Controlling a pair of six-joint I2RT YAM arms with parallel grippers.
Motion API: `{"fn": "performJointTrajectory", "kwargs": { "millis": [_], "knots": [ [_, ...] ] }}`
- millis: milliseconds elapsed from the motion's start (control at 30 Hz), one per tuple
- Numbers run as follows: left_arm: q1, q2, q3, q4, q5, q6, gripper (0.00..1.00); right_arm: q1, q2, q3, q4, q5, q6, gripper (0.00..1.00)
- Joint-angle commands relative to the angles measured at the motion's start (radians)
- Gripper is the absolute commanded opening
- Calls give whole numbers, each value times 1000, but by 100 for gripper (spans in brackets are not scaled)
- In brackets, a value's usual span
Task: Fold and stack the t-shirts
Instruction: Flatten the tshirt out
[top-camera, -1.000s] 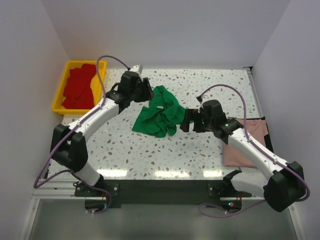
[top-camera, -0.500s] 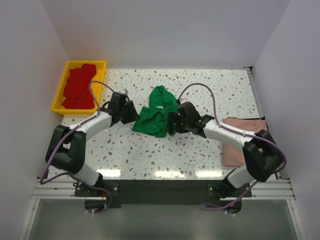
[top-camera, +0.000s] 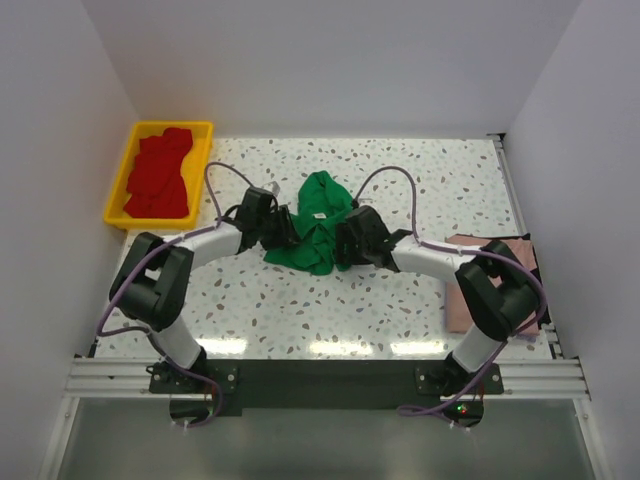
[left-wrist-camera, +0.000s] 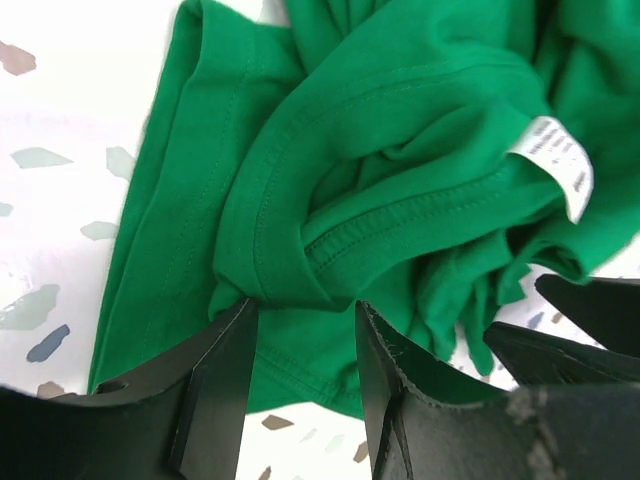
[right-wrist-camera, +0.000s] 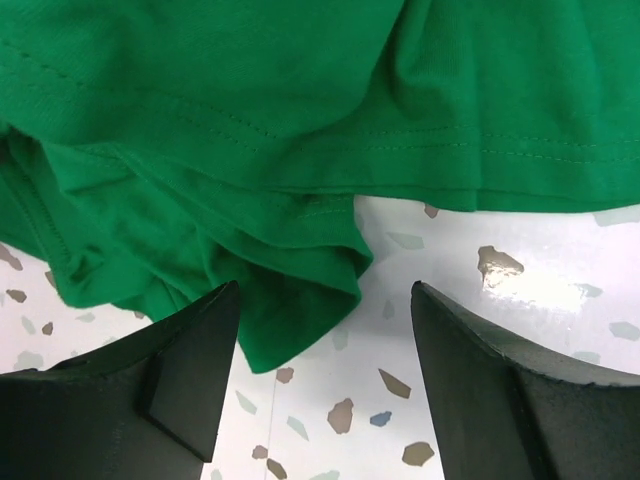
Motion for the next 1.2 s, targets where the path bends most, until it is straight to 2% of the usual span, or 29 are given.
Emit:
{"fn": "performJointTrajectory", "kwargs": {
  "millis": [0, 133, 200, 267, 367, 400, 433, 467, 533, 733, 867, 967, 1000, 1100, 1167],
  "knots": [
    [-18, 33, 46, 31, -45, 27, 49, 0, 29, 28, 83, 16, 38, 72],
    [-24, 70, 78, 26, -69, 25, 49, 0, 67, 45, 98, 6, 42, 67],
    [-27, 85, 90, 34, -71, 20, 49, 0, 75, 45, 101, 6, 47, 60],
    [-26, 102, 116, 29, -76, 17, 42, 0, 73, 45, 95, 14, 56, 54],
    [-27, 117, 161, 9, -83, 17, 23, -2, 63, 59, 58, 57, 56, 38],
    [-27, 113, 171, 2, -95, 19, 10, -5, 55, 69, 31, 68, 56, 27],
    [-27, 101, 190, -13, -99, 19, 5, -9, 43, 77, 12, 89, 49, 22],
    [-26, 90, 198, -23, -105, 25, 0, -15, 34, 91, -8, 91, 47, 10],
    [-23, 52, 228, -62, -138, 30, 0, -60, 5, 99, -46, 79, 44, 2],
    [48, -114, 224, -136, -168, -1, 0, -270, -78, 125, -137, 43, 21, 0],
    [63, -168, 199, -124, -177, 58, 0, -367, -92, 203, -200, 46, -7, 0],
    [51, -102, 204, -107, -39, 117, 11, -394, -69, 298, -229, 45, -24, 0],
    [39, -82, 211, -118, -39, 134, 25, -399, -40, 319, -248, 42, -28, 0],
    [-18, 0, 244, -173, -74, 195, 49, -405, 7, 390, -261, 37, -50, 0],
    [-49, 56, 262, -208, -94, 221, 54, -413, 53, 422, -263, 42, -62, 0]
  ]
}}
